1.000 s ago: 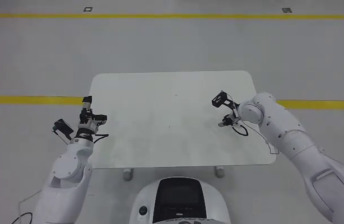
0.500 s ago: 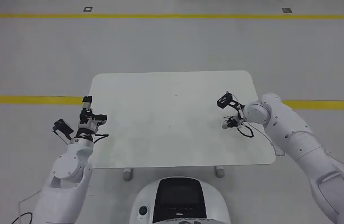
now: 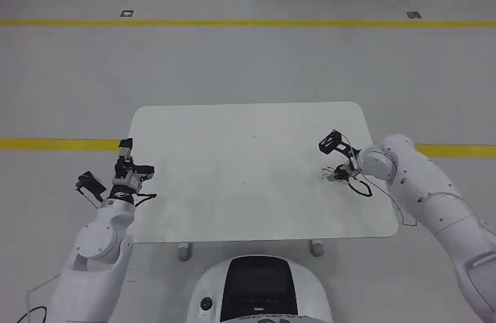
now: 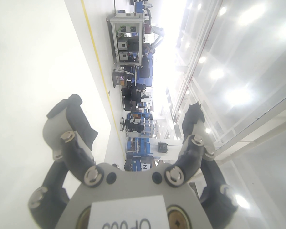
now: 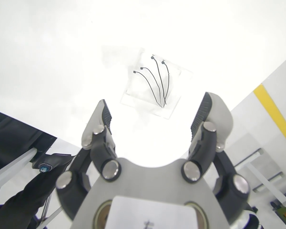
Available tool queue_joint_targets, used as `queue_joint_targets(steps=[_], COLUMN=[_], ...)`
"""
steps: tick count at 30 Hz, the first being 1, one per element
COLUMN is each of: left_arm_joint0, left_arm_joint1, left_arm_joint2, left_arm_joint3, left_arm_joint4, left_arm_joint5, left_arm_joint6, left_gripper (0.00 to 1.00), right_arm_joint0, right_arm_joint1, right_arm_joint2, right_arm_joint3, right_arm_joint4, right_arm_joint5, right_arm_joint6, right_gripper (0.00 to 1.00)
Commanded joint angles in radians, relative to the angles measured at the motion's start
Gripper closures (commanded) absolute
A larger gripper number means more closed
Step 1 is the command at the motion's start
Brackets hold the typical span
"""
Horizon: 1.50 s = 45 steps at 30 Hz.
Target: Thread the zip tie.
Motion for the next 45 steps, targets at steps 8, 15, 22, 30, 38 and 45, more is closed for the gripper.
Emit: queue_joint_targets(steps=[8, 15, 22, 30, 38, 45], left_arm_joint0=[0.000, 0.000, 0.000, 0.000, 0.000, 0.000], left_arm_joint1=[0.000, 0.000, 0.000, 0.000, 0.000, 0.000], left_arm_joint2=[0.000, 0.000, 0.000, 0.000, 0.000, 0.000], left_arm_joint3=[0.000, 0.000, 0.000, 0.000, 0.000, 0.000], left_arm_joint4=[0.000, 0.000, 0.000, 0.000, 0.000, 0.000], left_arm_joint5=[0.000, 0.000, 0.000, 0.000, 0.000, 0.000], left_arm_joint6=[0.000, 0.000, 0.000, 0.000, 0.000, 0.000], left_gripper=[0.00, 0.00, 0.00, 0.00, 0.00, 0.00], right_arm_joint0=[0.020, 0.067, 0.079, 0.057, 0.064, 0.080], right_arm_joint1=[-0.010, -0.041, -0.049, -0.064, -0.097, -0.132], right_arm_joint2=[-0.073, -0.155, -0.172, -0.166, -0.180, -0.192], right_arm_joint3=[0.029, 0.103, 0.124, 0.152, 0.196, 0.268], right_arm_joint4=[0.001, -0.001, 0.004, -0.009, -0.039, -0.046], right_arm_joint5=[0.000, 0.000, 0.000, 0.005, 0.041, 0.048], right_arm_joint6=[-0.047, -0.089, -0.100, -0.137, -0.136, -0.146], right_gripper=[1.00, 1.00, 1.00, 1.00, 1.00, 0.95])
